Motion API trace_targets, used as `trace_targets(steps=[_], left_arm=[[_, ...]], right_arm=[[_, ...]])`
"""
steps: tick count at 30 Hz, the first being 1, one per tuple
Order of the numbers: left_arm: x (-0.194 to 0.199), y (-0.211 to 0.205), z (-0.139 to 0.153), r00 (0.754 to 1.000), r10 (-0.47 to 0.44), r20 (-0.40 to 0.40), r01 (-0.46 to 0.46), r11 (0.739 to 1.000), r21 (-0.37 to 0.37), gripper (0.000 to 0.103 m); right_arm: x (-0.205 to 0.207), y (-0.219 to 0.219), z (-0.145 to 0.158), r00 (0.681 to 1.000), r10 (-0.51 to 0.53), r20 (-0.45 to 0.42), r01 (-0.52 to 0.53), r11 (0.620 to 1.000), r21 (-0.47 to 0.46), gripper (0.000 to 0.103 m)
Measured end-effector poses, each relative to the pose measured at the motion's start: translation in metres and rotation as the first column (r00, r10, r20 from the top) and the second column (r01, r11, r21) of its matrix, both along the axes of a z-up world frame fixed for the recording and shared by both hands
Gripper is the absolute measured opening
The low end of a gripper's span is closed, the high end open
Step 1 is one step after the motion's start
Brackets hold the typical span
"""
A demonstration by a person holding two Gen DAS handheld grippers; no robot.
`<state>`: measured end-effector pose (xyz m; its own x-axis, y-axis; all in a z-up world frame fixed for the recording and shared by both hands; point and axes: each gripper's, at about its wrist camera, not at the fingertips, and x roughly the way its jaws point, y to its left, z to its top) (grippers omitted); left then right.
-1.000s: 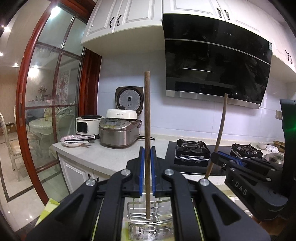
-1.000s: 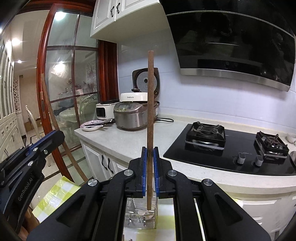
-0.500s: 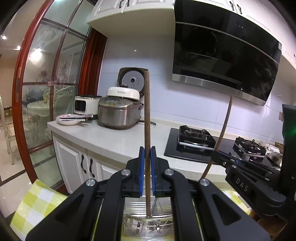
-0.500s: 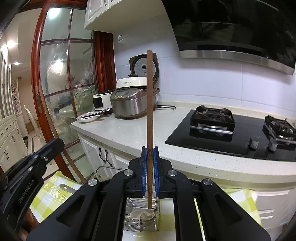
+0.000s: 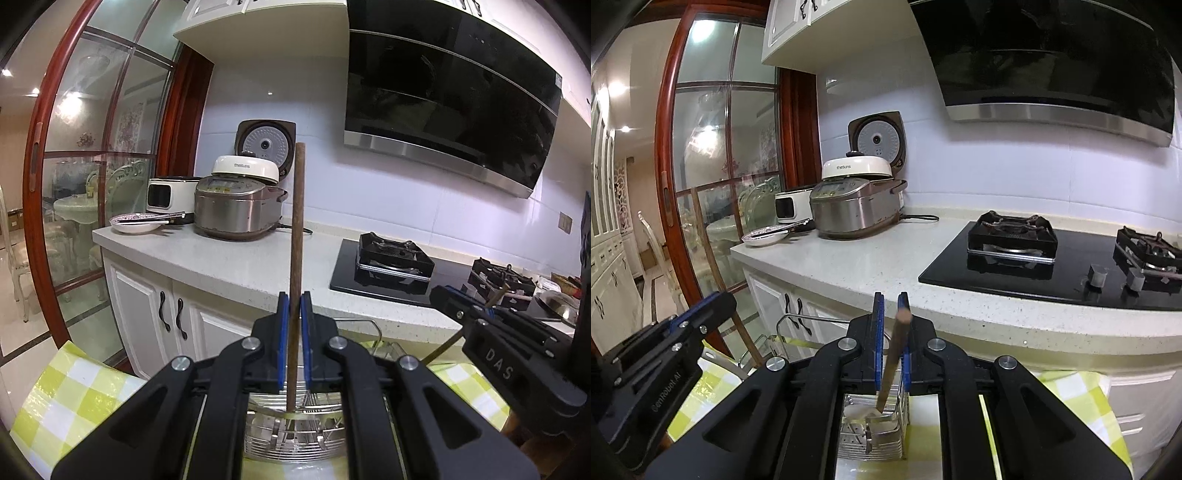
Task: Organize utensils
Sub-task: 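Lower the chopsticks into the rack and open both grippers, then move both open grippers back down to the chopsticks lying on the cloth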
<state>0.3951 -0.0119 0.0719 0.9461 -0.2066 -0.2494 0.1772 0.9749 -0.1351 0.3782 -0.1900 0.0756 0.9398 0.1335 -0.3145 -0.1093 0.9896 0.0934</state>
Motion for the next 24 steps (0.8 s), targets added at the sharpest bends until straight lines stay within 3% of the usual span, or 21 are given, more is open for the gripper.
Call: trace_targets(steps=[3, 5, 7, 9, 19, 24], left_arm=[[-0.002, 0.001, 0.002, 1.0, -0.003, 0.0, 0.003, 1.0, 0.001, 0.009], [-0.002, 0.002, 0.003, 1.0, -0.005, 0.001, 0.005, 1.0, -0.006, 0.015], [-0.004, 0.002, 0.004, 1.0, -0.008, 0.001, 0.008, 1.0, -0.009, 0.022], [-0.006, 0.001, 0.005, 1.0, -0.011, 0.002, 0.011, 1.0, -0.008, 0.025], [-0.019, 0.0, 0.015, 0.999, -0.016, 0.029, 0.017, 1.0, -0.016, 0.04], [-0.026, 0.003, 0.017, 1.0, -0.005, 0.027, 0.005, 1.0, -0.015, 0.041]], right_arm=[[-0.004, -0.002, -0.003, 1.0, -0.002, -0.001, 0.002, 1.0, 0.014, 0.015], [-0.004, -0.002, -0.002, 1.0, 0.001, 0.0, -0.001, 1.0, 0.012, 0.025], [-0.006, -0.003, 0.0, 1.0, 0.008, 0.005, -0.008, 1.0, 0.011, 0.047], [-0.01, -0.006, 0.002, 1.0, -0.002, 0.017, 0.001, 1.0, 0.016, 0.055], [-0.022, -0.022, 0.019, 0.999, -0.026, 0.028, 0.025, 0.999, 0.033, 0.071], [-0.03, -0.022, 0.018, 0.999, -0.029, 0.019, 0.029, 0.999, 0.02, 0.071]])
